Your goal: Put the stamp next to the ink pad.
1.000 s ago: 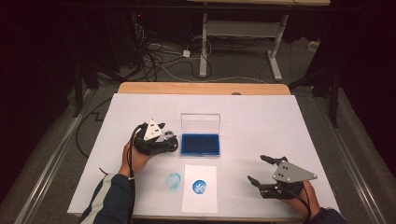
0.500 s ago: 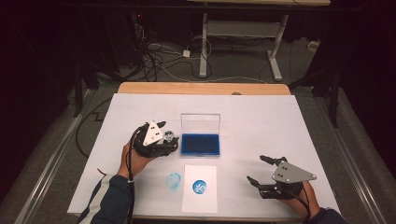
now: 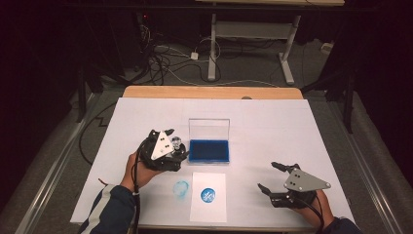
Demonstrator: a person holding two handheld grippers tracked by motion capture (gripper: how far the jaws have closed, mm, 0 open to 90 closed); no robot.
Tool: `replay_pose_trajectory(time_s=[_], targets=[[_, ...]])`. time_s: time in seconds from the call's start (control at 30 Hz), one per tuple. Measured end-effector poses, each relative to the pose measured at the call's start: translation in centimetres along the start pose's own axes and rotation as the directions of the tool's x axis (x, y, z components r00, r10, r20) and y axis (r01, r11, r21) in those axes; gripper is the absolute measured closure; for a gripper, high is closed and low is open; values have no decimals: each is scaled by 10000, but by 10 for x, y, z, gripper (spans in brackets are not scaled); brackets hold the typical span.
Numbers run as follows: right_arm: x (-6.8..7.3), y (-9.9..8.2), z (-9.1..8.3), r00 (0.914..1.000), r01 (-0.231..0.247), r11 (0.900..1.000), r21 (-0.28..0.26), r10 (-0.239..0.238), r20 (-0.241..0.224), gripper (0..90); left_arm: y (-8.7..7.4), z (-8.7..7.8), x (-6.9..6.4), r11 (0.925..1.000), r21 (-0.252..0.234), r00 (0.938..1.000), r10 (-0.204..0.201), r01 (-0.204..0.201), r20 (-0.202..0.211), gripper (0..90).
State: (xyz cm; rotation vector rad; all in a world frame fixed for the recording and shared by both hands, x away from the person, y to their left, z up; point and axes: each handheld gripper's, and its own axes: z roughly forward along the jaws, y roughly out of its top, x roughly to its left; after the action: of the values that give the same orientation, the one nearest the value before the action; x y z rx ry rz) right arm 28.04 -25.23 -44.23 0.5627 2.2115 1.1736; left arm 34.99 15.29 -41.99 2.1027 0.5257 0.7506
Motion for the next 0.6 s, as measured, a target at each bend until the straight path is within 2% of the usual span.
replay_pose_trajectory(time_s=[0.3, 0.6], targets=[[1, 0, -1, 10000, 80, 10000, -38, -80, -7, 221, 7, -12, -12, 9990, -68, 9989, 436, -435, 174, 142], [1, 1, -2, 9999, 76, 9999, -104, -76, 66, 221, 6, -25, -20, 9972, -194, 9973, 727, -725, 117, 142]])
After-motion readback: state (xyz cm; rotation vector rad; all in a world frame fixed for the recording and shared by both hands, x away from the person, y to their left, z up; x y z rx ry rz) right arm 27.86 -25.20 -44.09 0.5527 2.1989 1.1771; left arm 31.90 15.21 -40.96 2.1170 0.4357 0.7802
